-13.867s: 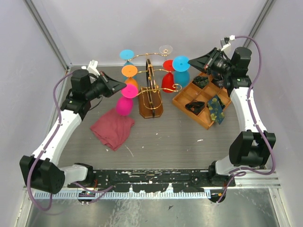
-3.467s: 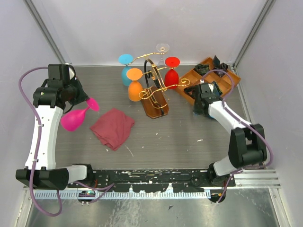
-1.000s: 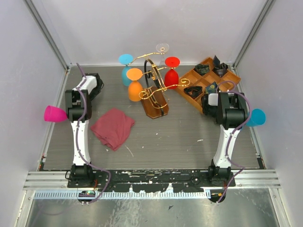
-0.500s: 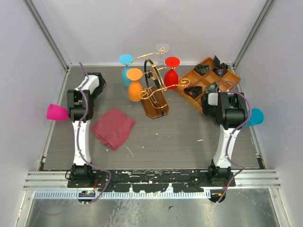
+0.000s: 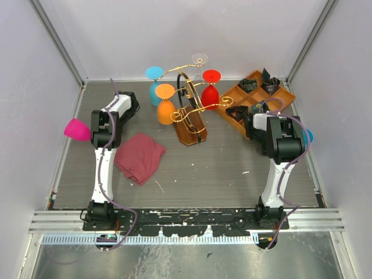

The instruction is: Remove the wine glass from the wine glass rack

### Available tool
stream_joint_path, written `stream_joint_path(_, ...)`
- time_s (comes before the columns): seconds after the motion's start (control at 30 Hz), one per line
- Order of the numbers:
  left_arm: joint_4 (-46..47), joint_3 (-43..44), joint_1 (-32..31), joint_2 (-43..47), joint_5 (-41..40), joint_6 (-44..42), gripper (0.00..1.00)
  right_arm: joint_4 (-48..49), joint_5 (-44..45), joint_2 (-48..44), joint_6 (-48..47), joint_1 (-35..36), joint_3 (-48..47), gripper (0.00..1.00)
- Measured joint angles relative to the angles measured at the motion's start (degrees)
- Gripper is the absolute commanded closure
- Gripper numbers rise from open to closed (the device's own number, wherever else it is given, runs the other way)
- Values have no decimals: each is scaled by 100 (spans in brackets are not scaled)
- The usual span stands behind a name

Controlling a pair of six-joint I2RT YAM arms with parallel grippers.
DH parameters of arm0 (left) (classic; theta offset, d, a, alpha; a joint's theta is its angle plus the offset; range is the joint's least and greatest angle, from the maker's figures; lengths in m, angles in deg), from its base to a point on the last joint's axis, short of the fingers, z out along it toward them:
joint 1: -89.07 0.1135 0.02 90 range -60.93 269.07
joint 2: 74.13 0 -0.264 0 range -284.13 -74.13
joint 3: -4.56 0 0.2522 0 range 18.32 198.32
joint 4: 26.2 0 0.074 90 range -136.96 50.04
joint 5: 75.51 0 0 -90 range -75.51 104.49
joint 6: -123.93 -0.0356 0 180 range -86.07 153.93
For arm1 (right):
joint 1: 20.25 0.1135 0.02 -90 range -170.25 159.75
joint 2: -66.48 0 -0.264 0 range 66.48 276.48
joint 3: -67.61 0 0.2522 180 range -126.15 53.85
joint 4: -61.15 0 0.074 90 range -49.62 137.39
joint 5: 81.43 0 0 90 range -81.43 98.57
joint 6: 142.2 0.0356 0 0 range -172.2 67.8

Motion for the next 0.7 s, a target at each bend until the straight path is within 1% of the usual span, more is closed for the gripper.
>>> stream_joint_path(0.07, -17, 0, -55, -26, -11, -17, 100, -11, -66, -105, -116, 0, 26, 14)
stream_joint_path(0.13, -15, -2, -81, -26, 11, -37, 100, -20, -151, -260, -227, 0, 55, 7)
stream_joint_path(0.17, -13, -2, -83, -26, 24, -48, 100, -24, -188, -317, -258, 0, 66, 1)
stream_joint_path(0.63, 9, -50, -94, -26, 129, -166, 100, 125, -1025, -804, -391, 4, 68, 0)
stream_joint_path(0.7, 11, -50, -94, -26, 136, -177, 98, 208, -1257, -911, -387, 9, 70, 0)
